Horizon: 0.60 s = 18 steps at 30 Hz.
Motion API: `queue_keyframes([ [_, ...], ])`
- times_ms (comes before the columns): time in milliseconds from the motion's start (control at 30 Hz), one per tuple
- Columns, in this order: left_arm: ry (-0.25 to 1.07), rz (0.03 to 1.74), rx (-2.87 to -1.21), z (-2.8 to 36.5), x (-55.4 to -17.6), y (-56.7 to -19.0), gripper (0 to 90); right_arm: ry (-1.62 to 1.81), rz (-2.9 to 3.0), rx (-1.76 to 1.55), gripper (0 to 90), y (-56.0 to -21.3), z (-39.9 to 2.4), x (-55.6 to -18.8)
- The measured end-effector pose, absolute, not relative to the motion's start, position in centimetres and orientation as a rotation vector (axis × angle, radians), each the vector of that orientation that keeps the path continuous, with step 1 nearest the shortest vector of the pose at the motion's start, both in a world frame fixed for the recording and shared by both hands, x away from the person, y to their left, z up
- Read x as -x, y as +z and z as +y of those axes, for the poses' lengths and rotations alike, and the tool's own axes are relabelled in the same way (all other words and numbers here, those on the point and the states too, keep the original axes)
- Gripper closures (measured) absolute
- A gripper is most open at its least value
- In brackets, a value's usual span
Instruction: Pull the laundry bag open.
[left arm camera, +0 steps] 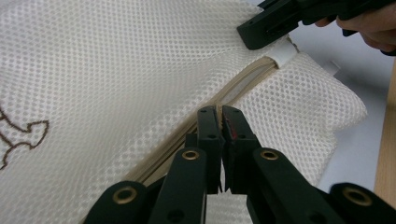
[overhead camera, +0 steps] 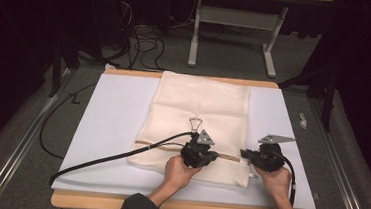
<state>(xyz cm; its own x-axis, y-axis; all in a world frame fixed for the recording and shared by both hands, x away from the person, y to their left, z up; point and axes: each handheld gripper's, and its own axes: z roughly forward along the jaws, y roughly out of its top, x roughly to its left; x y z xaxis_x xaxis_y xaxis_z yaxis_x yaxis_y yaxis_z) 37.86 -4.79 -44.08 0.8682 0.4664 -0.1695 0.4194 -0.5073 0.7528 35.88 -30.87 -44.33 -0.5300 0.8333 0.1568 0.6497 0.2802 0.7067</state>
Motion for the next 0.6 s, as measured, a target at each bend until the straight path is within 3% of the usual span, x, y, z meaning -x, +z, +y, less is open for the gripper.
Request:
queue_keyframes([
  [600,0.067,0.668,-2.143,-3.1,-38.1,-43.9,86.9,1.096,2.296,-1.389,88.3,-44.2,-31.2,-36.0],
])
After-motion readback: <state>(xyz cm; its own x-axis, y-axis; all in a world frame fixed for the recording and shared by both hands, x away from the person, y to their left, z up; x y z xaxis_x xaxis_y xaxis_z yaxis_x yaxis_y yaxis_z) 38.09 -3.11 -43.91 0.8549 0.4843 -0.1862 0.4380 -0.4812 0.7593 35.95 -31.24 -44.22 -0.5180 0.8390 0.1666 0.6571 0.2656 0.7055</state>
